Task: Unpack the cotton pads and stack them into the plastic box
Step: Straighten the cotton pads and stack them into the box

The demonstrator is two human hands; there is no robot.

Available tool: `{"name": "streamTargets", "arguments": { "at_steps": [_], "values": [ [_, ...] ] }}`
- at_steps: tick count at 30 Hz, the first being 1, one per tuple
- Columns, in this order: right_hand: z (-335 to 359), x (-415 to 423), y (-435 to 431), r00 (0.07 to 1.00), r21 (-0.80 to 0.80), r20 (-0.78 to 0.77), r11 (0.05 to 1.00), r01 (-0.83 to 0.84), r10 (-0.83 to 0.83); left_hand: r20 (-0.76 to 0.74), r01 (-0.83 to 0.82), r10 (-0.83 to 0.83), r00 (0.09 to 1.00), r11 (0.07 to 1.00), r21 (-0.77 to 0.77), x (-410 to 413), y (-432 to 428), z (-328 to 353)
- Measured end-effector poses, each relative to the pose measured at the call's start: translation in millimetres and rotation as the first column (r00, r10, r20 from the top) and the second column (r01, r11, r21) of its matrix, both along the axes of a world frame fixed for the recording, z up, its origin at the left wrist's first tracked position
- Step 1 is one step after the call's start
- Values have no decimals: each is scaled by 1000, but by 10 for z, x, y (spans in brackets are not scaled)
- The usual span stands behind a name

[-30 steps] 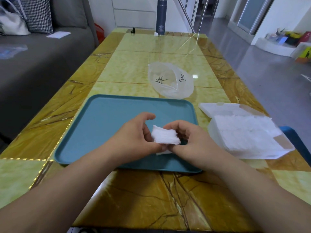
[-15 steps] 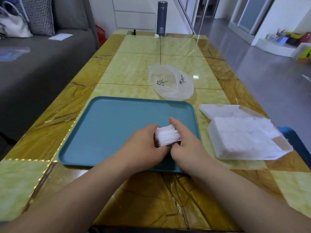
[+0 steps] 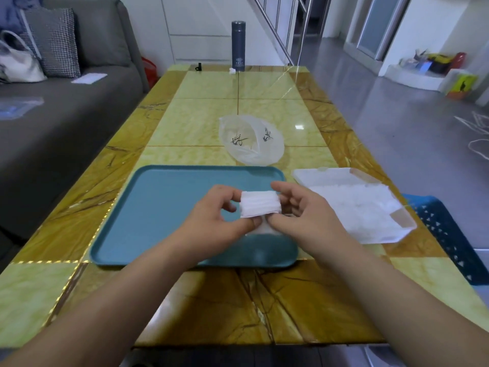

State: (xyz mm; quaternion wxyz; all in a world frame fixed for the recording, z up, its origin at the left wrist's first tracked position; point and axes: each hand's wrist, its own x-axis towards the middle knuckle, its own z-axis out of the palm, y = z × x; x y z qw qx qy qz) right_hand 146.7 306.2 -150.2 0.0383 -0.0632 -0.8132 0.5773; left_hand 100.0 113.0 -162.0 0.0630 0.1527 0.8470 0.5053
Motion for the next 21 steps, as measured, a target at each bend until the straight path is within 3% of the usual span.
{"name": "streamTargets", "arguments": {
  "at_steps": [3, 5, 9, 12, 15, 17, 21],
  "values": [
    [107, 133, 218, 1000, -170, 7, 985, -12, 13, 95, 98, -116, 989, 979, 176, 88, 201, 142],
    [168, 234, 368, 999, -193, 20, 981, -37, 41, 152, 145, -185, 971, 959, 244, 165, 384, 234],
    [211, 388, 667, 997, -215, 19, 974, 73, -70, 143, 210, -243, 959, 954, 216, 249, 813, 359],
    [237, 484, 986, 965, -268, -10, 931, 249, -261, 172, 158, -199, 965, 961, 225, 271, 1180, 419],
    [244, 552, 1302, 851, -205, 0, 833, 514, -525, 38, 147, -150, 988, 986, 81, 255, 1533, 409],
    [210, 580, 1464, 770, -126, -29, 766, 630, -638, -62, 235, -240, 969, 969, -70, 254, 1745, 426],
    [129, 612, 1662, 756, -10, -61, 758, 652, -651, -199, 438, -543, 816, 804, -401, 199, 2180, 453]
  ]
}}
